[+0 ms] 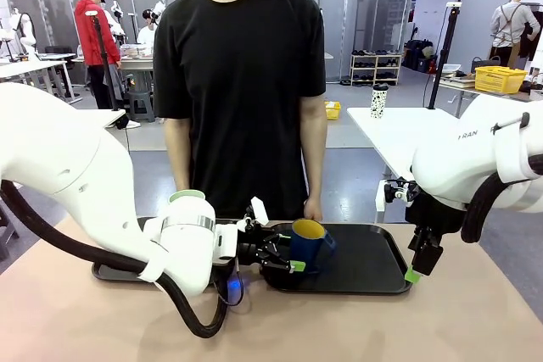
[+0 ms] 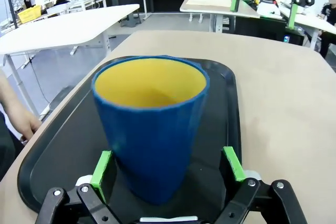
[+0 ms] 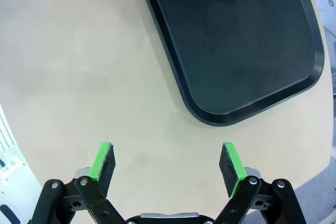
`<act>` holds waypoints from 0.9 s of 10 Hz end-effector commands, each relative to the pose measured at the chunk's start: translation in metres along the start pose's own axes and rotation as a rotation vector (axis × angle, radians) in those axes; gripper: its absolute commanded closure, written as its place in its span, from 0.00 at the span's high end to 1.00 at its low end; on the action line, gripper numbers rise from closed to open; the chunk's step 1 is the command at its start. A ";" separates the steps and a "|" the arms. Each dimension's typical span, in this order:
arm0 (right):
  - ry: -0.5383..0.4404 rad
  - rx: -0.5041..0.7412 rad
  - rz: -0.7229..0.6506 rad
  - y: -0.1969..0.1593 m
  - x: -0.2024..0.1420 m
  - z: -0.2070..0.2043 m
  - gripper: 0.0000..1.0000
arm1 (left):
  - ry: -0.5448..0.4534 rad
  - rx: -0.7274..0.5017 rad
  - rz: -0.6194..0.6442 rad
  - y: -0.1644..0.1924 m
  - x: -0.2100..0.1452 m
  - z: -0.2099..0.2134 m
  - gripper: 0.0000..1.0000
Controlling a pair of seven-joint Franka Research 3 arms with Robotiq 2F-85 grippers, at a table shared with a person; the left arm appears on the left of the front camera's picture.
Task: Sort and store the cups by type.
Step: Pick up the Handle plastic cup and place it into the empty Flat Tray.
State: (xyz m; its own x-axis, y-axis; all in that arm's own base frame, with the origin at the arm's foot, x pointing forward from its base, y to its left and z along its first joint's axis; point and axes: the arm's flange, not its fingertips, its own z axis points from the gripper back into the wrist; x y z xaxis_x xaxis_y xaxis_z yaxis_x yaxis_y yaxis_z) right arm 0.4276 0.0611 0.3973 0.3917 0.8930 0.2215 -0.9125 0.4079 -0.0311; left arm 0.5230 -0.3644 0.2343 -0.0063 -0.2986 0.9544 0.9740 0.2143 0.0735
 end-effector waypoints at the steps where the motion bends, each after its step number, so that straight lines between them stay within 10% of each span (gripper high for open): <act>1: 0.000 -0.006 0.012 -0.001 -0.002 -0.001 1.00 | 0.008 0.062 -0.017 -0.011 0.002 0.013 1.00; 9: 0.000 -0.006 0.012 -0.001 -0.002 -0.001 1.00 | 0.164 0.203 -0.044 -0.053 0.017 0.059 1.00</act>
State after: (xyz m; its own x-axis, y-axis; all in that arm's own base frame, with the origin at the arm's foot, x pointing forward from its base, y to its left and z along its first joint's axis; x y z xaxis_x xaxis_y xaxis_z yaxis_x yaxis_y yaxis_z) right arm 0.4275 0.0613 0.3973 0.3911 0.8932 0.2216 -0.9127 0.4074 -0.0310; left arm 0.4931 -0.3260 0.2849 0.0108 -0.4204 0.9073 0.9295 0.3387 0.1458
